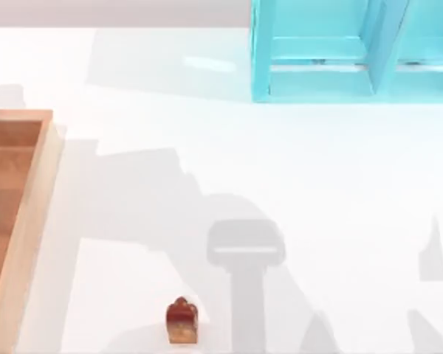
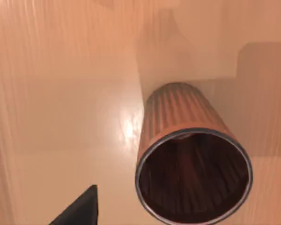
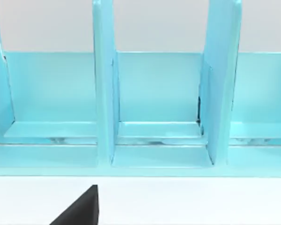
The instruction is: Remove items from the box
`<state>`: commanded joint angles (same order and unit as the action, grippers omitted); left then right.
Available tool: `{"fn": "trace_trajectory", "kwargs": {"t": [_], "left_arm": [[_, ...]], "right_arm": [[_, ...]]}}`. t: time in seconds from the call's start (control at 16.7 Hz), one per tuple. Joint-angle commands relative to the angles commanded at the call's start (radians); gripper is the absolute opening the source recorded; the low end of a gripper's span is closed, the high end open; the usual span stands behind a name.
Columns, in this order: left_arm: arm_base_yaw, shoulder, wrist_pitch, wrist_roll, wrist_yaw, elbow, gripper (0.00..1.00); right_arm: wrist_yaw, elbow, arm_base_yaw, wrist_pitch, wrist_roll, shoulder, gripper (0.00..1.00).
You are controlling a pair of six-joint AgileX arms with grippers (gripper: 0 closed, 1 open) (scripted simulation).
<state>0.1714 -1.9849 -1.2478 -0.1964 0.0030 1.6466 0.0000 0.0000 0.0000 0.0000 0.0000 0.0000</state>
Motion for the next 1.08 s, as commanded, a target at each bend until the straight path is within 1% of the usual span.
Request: {"fn": "trace_trajectory", "kwargs": {"t": [0.18, 0.36, 0.54, 0.78, 1.08], "left_arm": [[0.01, -0.028, 0.134, -0.01, 0.0, -0.093, 1.0], [-0.007, -0.01, 0.222, 0.007, 0.0, -0.203, 1.0], [-0.028, 0.015, 0.261, 0.028, 0.0, -0.263, 1.0], [-0.029, 0.016, 0.262, 0.029, 0.0, -0.265, 1.0], [-0.029, 0.016, 0.262, 0.029, 0.0, -0.265, 0.62]], "right_arm": [[0.0, 0.0, 0.0, 0.0, 0.0, 0.0, 1.0], [0.0, 0.0, 0.0, 0.0, 0.0, 0.0, 1.0], [0.0, 0.0, 0.0, 0.0, 0.0, 0.0, 1.0], [0.0, 0.0, 0.0, 0.0, 0.0, 0.0, 1.0], [0.0, 0.0, 0.0, 0.0, 0.0, 0.0, 1.0]]}}
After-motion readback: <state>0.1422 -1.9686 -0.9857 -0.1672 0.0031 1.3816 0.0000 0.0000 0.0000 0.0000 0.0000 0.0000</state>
